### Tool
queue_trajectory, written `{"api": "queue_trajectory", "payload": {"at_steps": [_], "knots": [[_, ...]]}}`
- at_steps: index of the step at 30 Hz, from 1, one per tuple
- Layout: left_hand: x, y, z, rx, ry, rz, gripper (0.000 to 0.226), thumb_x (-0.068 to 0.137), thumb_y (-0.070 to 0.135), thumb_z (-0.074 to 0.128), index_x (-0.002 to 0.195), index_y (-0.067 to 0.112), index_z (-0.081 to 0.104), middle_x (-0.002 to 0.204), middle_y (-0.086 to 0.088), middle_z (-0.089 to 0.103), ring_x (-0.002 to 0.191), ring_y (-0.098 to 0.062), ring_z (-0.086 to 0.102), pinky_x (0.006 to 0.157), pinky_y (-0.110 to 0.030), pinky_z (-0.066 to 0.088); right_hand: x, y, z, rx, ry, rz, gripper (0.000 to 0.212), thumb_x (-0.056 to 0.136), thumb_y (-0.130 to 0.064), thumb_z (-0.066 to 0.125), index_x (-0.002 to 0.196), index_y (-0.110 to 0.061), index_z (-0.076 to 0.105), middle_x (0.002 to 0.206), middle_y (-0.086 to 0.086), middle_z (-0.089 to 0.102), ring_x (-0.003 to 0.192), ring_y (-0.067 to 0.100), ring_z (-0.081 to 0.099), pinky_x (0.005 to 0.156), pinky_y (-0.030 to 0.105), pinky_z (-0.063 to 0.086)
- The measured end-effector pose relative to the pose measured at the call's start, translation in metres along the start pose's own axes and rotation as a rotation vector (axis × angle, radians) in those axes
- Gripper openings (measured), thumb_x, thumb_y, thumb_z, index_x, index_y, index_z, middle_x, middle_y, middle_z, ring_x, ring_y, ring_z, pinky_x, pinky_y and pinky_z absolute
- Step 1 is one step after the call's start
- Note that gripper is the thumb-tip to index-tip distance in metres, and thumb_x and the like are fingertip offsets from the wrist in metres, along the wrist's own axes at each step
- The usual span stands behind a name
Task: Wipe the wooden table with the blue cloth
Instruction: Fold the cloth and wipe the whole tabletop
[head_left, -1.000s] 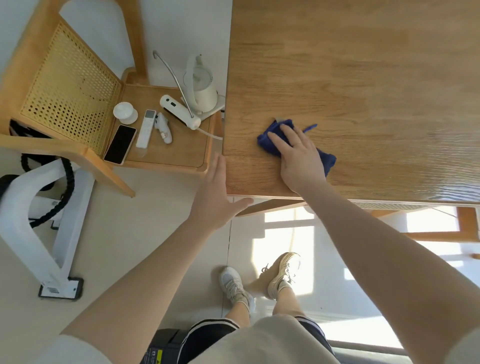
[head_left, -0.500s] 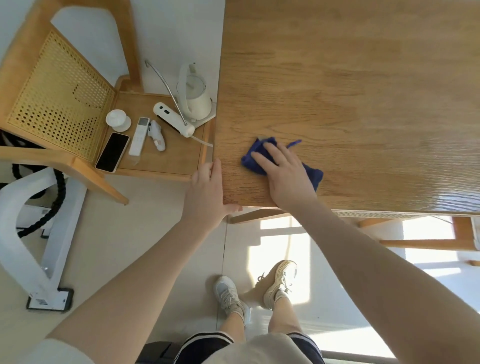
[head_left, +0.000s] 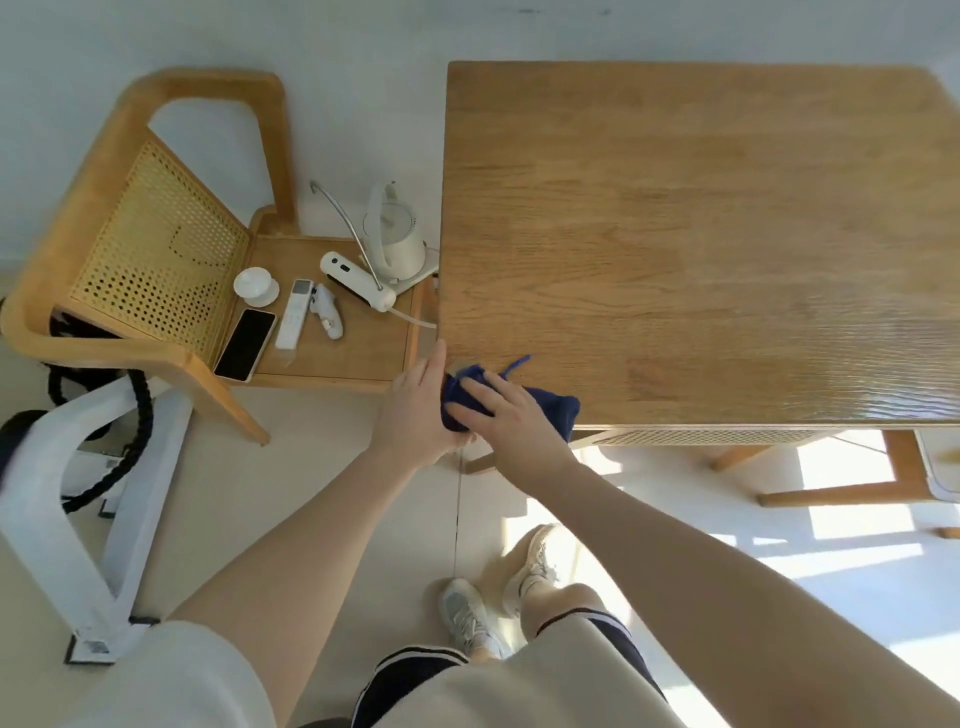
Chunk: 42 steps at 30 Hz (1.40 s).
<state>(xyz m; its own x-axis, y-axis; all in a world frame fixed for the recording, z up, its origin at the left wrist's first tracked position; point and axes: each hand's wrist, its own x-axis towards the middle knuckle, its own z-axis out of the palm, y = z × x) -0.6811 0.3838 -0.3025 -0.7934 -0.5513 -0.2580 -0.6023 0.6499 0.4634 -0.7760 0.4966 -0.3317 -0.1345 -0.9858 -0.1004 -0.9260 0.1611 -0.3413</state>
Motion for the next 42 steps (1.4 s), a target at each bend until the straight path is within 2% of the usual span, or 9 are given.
{"api": "queue_trajectory", "payload": {"at_steps": [3, 5, 10, 14, 22, 29, 34, 38, 42], "knots": [[0.001, -0.008, -0.015, 0.025, -0.109, 0.017, 0.11, 0.071, 0.054, 0.071, 0.149, 0.013, 0.006, 0.147, -0.004, 0.036, 0.136, -0.025, 0.026, 0.109, -0.036, 0.027, 0.021, 0.016, -0.021, 0.081, -0.167, -0.091, 0.063, 0.06, 0.017, 0.053, 0.12, -0.004, 0.06, 0.131, 0.024, 0.05, 0.123, 0.041, 0.044, 0.099, 0.057, 0.037], [0.005, -0.01, -0.024, 0.04, -0.11, 0.025, 0.096, 0.078, 0.058, 0.061, 0.149, 0.015, 0.012, 0.146, -0.002, 0.038, 0.138, -0.021, 0.023, 0.112, -0.037, 0.026, 0.03, 0.019, -0.033, 0.12, -0.199, 0.045, 0.066, 0.073, 0.01, 0.043, 0.134, -0.014, 0.047, 0.146, 0.013, 0.035, 0.132, 0.031, 0.032, 0.108, 0.046, 0.027], [0.031, -0.009, -0.046, -0.052, 0.018, -0.004, 0.056, 0.091, 0.033, 0.054, 0.141, 0.016, 0.037, 0.134, 0.0, 0.05, 0.135, -0.019, 0.03, 0.109, -0.037, 0.029, 0.058, 0.026, -0.072, 0.687, 0.235, 0.494, 0.05, 0.093, 0.003, 0.033, 0.135, -0.021, 0.045, 0.137, 0.002, 0.046, 0.123, 0.017, 0.043, 0.098, 0.02, 0.028], [0.064, -0.016, -0.066, -0.148, 0.106, -0.027, 0.046, 0.092, 0.018, 0.054, 0.137, 0.013, 0.043, 0.134, -0.004, 0.051, 0.131, -0.021, 0.036, 0.106, -0.03, 0.028, 0.103, 0.051, -0.105, 1.032, 0.252, 0.639, 0.046, 0.095, -0.002, 0.03, 0.13, -0.025, 0.048, 0.11, -0.002, 0.057, 0.099, 0.018, 0.054, 0.072, 0.023, 0.041], [0.148, -0.045, -0.102, -0.286, 0.077, -0.042, 0.042, 0.094, 0.016, 0.051, 0.135, 0.012, 0.045, 0.136, -0.003, 0.048, 0.129, -0.016, 0.039, 0.097, -0.016, 0.026, 0.182, 0.099, -0.138, 1.248, 0.366, 0.809, 0.04, 0.096, -0.005, 0.031, 0.095, -0.038, 0.055, 0.099, 0.003, 0.061, 0.083, 0.022, 0.054, 0.07, 0.034, 0.044], [0.321, -0.076, -0.146, -0.202, -0.176, 0.112, 0.045, 0.097, 0.016, 0.044, 0.141, 0.019, 0.037, 0.146, 0.003, 0.039, 0.132, -0.016, 0.038, 0.106, -0.025, 0.027, 0.285, 0.158, -0.146, 0.977, 0.518, 0.75, 0.045, 0.096, -0.01, 0.029, 0.124, -0.039, 0.05, 0.098, -0.003, 0.059, 0.072, 0.011, 0.051, 0.064, 0.027, 0.038], [0.449, -0.064, -0.179, -0.242, -0.19, 0.17, 0.049, 0.096, 0.007, 0.036, 0.143, 0.018, 0.033, 0.144, 0.001, 0.041, 0.127, -0.016, 0.043, 0.1, -0.021, 0.029, 0.364, 0.181, -0.159, 0.546, 0.577, 0.707, 0.045, 0.094, 0.001, 0.033, 0.134, -0.016, 0.046, 0.134, 0.003, 0.049, 0.119, 0.019, 0.046, 0.093, 0.023, 0.033], [0.509, -0.057, -0.194, -0.498, -0.175, 0.142, 0.051, 0.094, 0.0, 0.036, 0.142, 0.016, 0.035, 0.144, -0.003, 0.041, 0.131, -0.017, 0.038, 0.104, -0.024, 0.029, 0.416, 0.196, -0.156, 0.096, 0.434, 0.513, 0.054, 0.078, 0.014, 0.052, 0.128, -0.007, 0.052, 0.137, 0.019, 0.045, 0.125, 0.039, 0.039, 0.1, 0.05, 0.036], [0.529, -0.092, -0.201, -0.328, -0.054, 0.186, 0.057, 0.09, -0.004, 0.039, 0.143, 0.015, 0.032, 0.149, 0.0, 0.034, 0.137, -0.015, 0.03, 0.107, -0.022, 0.023, 0.457, 0.222, -0.156, -0.285, -0.048, 0.3, 0.044, 0.082, 0.001, 0.052, 0.123, -0.013, 0.055, 0.134, 0.01, 0.047, 0.131, 0.033, 0.03, 0.102, 0.045, 0.029]]}}
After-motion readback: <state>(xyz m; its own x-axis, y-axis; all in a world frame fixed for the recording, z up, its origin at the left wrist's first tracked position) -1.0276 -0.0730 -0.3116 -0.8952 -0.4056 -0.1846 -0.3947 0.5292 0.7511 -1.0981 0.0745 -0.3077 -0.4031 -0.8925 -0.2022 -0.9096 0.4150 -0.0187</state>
